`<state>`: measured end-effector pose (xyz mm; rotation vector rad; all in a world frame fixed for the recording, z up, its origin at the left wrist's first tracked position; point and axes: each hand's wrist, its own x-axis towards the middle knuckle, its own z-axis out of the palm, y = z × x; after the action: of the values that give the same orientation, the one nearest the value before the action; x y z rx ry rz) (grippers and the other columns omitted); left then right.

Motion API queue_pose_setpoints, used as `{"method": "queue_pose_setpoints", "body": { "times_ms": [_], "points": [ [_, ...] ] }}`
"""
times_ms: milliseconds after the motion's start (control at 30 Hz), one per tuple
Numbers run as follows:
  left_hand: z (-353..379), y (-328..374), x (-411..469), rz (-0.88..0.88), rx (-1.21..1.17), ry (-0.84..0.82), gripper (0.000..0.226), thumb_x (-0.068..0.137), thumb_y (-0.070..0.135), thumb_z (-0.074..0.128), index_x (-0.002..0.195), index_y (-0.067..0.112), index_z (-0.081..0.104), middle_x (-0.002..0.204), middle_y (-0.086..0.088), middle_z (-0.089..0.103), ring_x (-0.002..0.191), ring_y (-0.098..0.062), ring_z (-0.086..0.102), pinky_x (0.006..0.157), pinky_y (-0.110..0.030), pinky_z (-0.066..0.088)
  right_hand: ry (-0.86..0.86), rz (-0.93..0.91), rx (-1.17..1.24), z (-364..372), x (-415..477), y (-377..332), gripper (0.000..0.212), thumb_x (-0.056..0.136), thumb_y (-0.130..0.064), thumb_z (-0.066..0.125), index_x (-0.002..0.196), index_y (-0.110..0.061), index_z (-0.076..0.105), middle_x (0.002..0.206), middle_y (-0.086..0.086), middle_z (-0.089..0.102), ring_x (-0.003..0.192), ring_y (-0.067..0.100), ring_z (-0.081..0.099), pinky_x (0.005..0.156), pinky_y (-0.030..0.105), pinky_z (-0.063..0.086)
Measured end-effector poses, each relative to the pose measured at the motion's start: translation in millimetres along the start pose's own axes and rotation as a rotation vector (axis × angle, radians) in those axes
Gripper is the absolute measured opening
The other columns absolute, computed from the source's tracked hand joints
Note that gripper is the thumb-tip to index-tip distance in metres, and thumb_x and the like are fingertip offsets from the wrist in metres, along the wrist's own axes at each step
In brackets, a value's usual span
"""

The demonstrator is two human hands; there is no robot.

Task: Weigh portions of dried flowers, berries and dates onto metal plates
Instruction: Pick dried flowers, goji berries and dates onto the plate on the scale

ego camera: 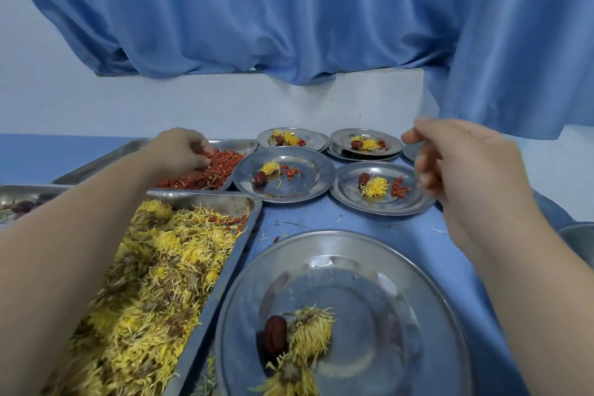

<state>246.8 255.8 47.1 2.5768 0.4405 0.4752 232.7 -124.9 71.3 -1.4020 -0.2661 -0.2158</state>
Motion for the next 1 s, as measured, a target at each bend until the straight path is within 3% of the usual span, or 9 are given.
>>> {"method": "queue_pose_setpoints", "body": {
  "times_ms": [100, 300, 500, 600, 667, 733, 833, 1000],
  "points": [
    [-10, 23, -25, 0.047, -0.203, -0.074, 0.008, 0.088, 0.003, 0.068, 0.093, 0.010, 0.068, 0.094, -0.009, 0.070, 0.074, -0.017, 0.072, 0.067, -0.021, 0.057, 0.043, 0.039, 0.092, -4, 1, -6, 0.027, 0.081, -0.023, 0.061, 0.055, -0.019, 0.067, 0.044, -0.003, 0.047, 0.036, 0.012, 0.035, 0.038, 0.015, 0.029],
    [-10, 89, -93, 0.197, -0.410, -0.267, 0.009, 0.090, 0.000, 0.064, 0.098, 0.004, 0.067, 0.089, -0.016, 0.072, 0.070, -0.015, 0.071, 0.067, -0.017, 0.055, 0.057, 0.059, 0.170, -3, -3, -14, 0.018, 0.080, -0.021, 0.060, 0.063, -0.016, 0.064, 0.042, -0.004, 0.042, 0.035, 0.011, 0.032, 0.039, 0.017, 0.026],
    [13, 140, -143, 0.342, -0.262, -0.534, 0.014, 0.092, 0.005, 0.063, 0.099, 0.015, 0.069, 0.085, 0.002, 0.075, 0.079, -0.015, 0.072, 0.075, -0.021, 0.056, 0.018, 0.050, 0.193, -2, -6, -23, 0.021, 0.082, -0.022, 0.060, 0.063, -0.015, 0.065, 0.044, -0.004, 0.043, 0.038, 0.012, 0.033, 0.040, 0.016, 0.027],
    [23, 152, -154, 0.390, -0.164, -0.638, 0.027, 0.095, -0.001, 0.057, 0.105, 0.020, 0.071, 0.085, 0.015, 0.074, 0.083, 0.002, 0.068, 0.078, -0.012, 0.051, -0.003, 0.046, 0.177, -1, -8, -25, 0.019, 0.082, -0.021, 0.059, 0.065, -0.014, 0.066, 0.045, -0.004, 0.044, 0.038, 0.010, 0.034, 0.039, 0.016, 0.028],
    [24, 156, -158, 0.423, -0.069, -0.648, 0.036, 0.094, -0.002, 0.055, 0.112, 0.024, 0.071, 0.100, 0.019, 0.073, 0.095, 0.010, 0.064, 0.082, -0.006, 0.046, -0.023, 0.041, 0.174, 0, -8, -26, 0.019, 0.082, -0.020, 0.058, 0.066, -0.013, 0.066, 0.045, -0.004, 0.044, 0.038, 0.010, 0.035, 0.038, 0.017, 0.028],
    [25, 158, -160, 0.457, 0.001, -0.625, 0.039, 0.093, 0.001, 0.058, 0.114, 0.031, 0.070, 0.105, 0.022, 0.071, 0.098, 0.009, 0.063, 0.082, -0.007, 0.047, -0.028, 0.033, 0.172, 0, -9, -28, 0.019, 0.083, -0.019, 0.058, 0.067, -0.013, 0.066, 0.045, -0.004, 0.045, 0.038, 0.010, 0.035, 0.038, 0.018, 0.028],
    [27, 158, -162, 0.481, 0.027, -0.563, 0.033, 0.089, 0.013, 0.069, 0.111, 0.038, 0.068, 0.097, 0.023, 0.069, 0.087, -0.001, 0.065, 0.075, -0.015, 0.050, -0.031, 0.023, 0.178, 0, -9, -31, 0.017, 0.081, -0.017, 0.058, 0.067, -0.013, 0.066, 0.045, -0.004, 0.046, 0.038, 0.009, 0.035, 0.038, 0.018, 0.029],
    [30, 156, -164, 0.479, -0.013, -0.528, 0.031, 0.086, 0.022, 0.074, 0.112, 0.038, 0.068, 0.094, 0.018, 0.068, 0.079, 0.003, 0.061, 0.064, -0.009, 0.042, -0.030, 0.019, 0.172, 0, -10, -33, 0.016, 0.082, -0.018, 0.058, 0.069, -0.011, 0.066, 0.045, -0.004, 0.045, 0.038, 0.010, 0.035, 0.038, 0.017, 0.029]
  ]
}}
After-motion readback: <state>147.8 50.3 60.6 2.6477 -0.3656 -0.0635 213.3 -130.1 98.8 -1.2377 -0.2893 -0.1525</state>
